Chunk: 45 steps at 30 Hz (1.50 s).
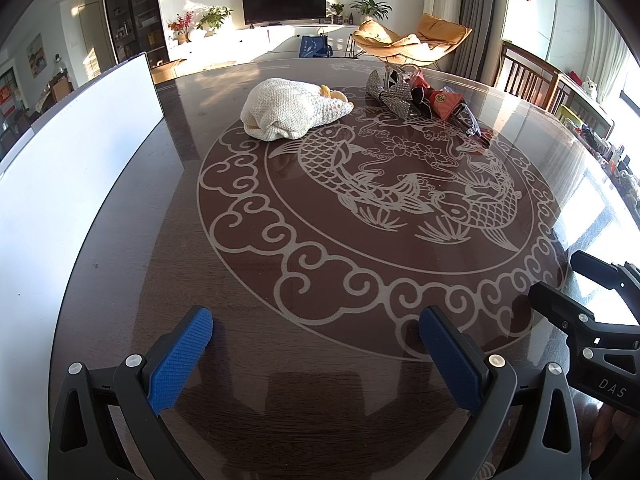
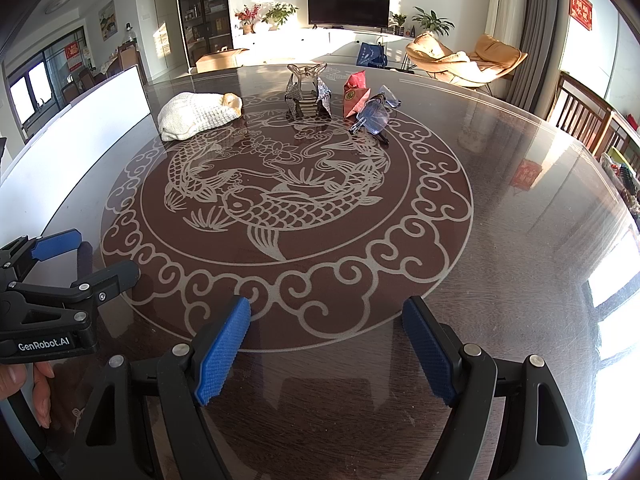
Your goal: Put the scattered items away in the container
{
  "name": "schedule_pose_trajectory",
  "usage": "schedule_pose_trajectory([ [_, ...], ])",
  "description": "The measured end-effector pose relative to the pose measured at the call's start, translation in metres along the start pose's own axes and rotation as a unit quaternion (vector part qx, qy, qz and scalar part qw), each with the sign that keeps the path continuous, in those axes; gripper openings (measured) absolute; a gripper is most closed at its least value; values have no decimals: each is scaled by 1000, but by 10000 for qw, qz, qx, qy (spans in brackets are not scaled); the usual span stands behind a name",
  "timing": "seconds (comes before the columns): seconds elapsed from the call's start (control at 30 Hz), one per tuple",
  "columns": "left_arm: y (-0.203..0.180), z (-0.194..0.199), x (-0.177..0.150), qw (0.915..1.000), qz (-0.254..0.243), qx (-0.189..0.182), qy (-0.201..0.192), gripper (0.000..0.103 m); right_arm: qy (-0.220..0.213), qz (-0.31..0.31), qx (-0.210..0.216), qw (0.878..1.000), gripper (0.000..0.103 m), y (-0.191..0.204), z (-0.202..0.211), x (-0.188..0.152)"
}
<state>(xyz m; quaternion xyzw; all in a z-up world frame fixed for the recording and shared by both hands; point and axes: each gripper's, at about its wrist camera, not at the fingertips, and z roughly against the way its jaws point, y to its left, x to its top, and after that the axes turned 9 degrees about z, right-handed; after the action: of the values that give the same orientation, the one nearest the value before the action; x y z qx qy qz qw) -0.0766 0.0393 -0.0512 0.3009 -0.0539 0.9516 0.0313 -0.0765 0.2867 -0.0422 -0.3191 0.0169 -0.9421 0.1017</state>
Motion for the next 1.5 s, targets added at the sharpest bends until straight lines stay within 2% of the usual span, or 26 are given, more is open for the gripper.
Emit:
schedule_pose_trajectory([
  [0.17,0,0,0,10000,3,-9,-1,103,112,-41,-14,9999,81,-19,-20,23],
  [0.27,1,0,0,10000,3,-9,-1,103,148,-254,-158,9994,81,-38,-41,48],
  [0.47,1,0,0,10000,3,-10,0,103,193,-49,-31,9998,80,-45,-86,107],
  [0.67,1,0,0,10000,2,-12,0,103,64,-461,-369,9982,80,-72,-116,141],
  [0.77,2,0,0,10000,1,-13,1,103,20,-313,-298,9991,70,-75,-123,154],
  [0.8,2,0,0,10000,1,-13,1,103,-35,-244,-273,9993,45,-76,-123,156],
  [0.83,2,0,0,10000,1,-13,1,103,-60,-180,-280,9994,29,-75,-121,157],
  [0.97,2,0,0,10000,1,-15,3,103,-71,-138,-160,9998,29,-75,-112,145],
  [1.07,3,1,1,10000,-36,-61,29,103,-81,12,-72,9999,29,-70,-89,114],
  [1.13,3,-3,6,9988,-398,-287,77,103,-118,76,-4,9999,29,-65,-68,86],
  [1.23,8,-19,29,9914,-1070,-735,152,103,-153,98,90,9998,29,-59,-40,49],
  [1.33,14,-37,56,9818,-1549,-1080,198,103,-160,89,123,9998,30,-57,-31,32],
  [1.5,22,-63,98,9810,-1583,-1109,193,103,-153,143,80,9997,30,-54,-29,29],
])
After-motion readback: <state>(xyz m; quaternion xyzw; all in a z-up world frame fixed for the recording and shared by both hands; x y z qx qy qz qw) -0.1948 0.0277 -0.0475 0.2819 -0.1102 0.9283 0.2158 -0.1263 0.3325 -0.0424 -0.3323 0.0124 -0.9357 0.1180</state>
